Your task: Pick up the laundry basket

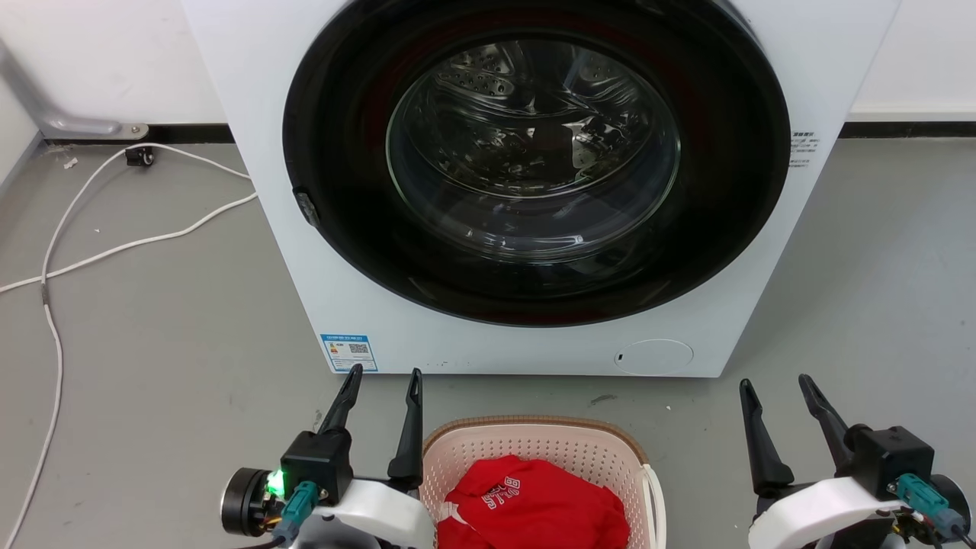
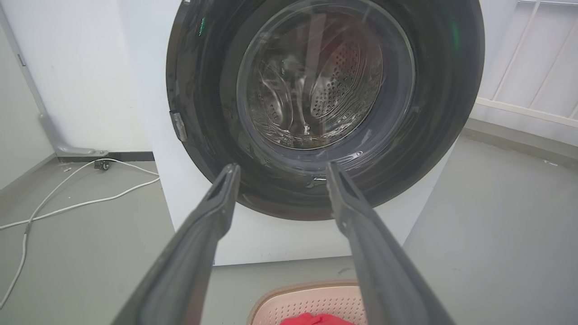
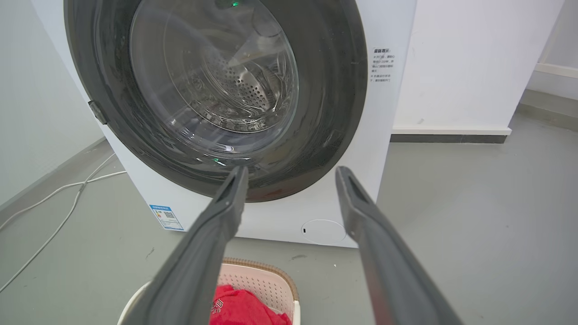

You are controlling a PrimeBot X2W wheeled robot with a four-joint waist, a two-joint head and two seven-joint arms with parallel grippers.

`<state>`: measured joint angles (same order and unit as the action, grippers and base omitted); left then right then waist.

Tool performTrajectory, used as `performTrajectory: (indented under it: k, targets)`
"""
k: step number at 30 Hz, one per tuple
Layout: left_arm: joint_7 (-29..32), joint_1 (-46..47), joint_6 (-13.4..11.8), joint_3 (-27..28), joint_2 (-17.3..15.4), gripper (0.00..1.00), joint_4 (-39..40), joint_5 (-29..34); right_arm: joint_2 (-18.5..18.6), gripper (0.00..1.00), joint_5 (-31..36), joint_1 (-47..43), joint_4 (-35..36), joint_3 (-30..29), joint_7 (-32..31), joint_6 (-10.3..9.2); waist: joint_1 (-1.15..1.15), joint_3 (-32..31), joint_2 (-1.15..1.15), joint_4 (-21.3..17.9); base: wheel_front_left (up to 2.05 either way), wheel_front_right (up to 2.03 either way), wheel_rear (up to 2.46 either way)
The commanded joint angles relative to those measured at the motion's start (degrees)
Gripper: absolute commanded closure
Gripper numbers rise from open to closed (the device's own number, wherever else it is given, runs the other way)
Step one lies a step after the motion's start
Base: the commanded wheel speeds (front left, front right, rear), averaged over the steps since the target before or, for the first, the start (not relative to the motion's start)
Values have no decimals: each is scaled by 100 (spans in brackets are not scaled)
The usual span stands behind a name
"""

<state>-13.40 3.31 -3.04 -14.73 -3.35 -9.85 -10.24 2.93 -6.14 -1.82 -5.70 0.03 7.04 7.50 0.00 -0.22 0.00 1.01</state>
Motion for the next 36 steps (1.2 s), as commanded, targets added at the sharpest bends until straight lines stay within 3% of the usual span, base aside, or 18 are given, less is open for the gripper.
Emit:
performTrajectory:
  k: [1, 15, 36]
  targets:
    - [-53, -50, -11, -18, -2, 0, 2, 107, -6, 0, 142, -28, 23, 14, 41, -2, 0, -1, 0, 2, 0, 0, 0]
    - [-195, -74, 28, -92, 28, 0, -97, 527, -7, 0, 394, -78, -50, 24, 209, -2, 0, -1, 0, 12, 0, 0, 0]
    - [-188, -11, -2, -92, 46, 0, -307, 401, -8, 0, 236, 6, -178, -7, 194, -2, 0, 104, 0, 40, 0, 0, 0]
